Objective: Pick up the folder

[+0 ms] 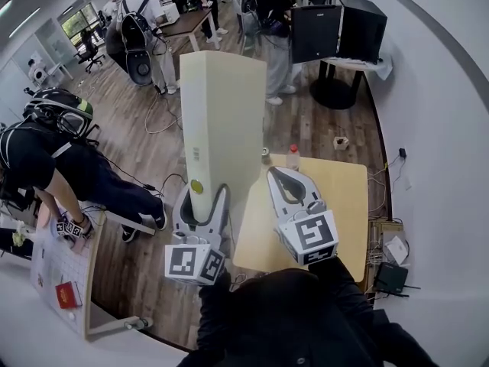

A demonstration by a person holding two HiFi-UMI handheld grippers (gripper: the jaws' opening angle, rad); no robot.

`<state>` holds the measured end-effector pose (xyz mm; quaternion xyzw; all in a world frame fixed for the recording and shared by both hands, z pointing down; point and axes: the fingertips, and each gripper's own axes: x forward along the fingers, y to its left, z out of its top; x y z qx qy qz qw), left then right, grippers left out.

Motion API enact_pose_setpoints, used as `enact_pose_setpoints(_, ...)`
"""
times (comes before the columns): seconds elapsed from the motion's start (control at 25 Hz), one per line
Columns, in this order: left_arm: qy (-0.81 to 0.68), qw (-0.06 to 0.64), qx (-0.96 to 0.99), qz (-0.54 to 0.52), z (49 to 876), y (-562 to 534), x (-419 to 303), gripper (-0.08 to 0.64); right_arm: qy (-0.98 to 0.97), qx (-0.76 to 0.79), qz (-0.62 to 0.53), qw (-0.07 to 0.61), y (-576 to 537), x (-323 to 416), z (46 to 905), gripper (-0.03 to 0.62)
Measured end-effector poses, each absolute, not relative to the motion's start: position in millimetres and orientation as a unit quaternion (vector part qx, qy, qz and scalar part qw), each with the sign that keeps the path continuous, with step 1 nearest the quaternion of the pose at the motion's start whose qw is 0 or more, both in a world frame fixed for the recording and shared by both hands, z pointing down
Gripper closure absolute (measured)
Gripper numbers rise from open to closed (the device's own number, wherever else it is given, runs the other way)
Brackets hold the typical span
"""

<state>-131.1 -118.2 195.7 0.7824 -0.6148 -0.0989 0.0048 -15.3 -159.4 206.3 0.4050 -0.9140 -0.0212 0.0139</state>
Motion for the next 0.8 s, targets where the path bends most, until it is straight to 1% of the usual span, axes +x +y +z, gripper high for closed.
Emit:
enact_pose_setpoints(0.12,-0.618,0.001,0.780,-0.097,196.1,-118.7,-130.3,0.270,-0.917,0.397,-0.014,0.007,-157.7,-18.4,203.8,0.569)
enact_pose_setpoints(0.8,-0.627,-0.002,0.775,-0.078,200.4,-122.8,-133.7,0.270,-0.915,0.402,-0.019,0.018,-157.6,-23.2,206.1,0.569)
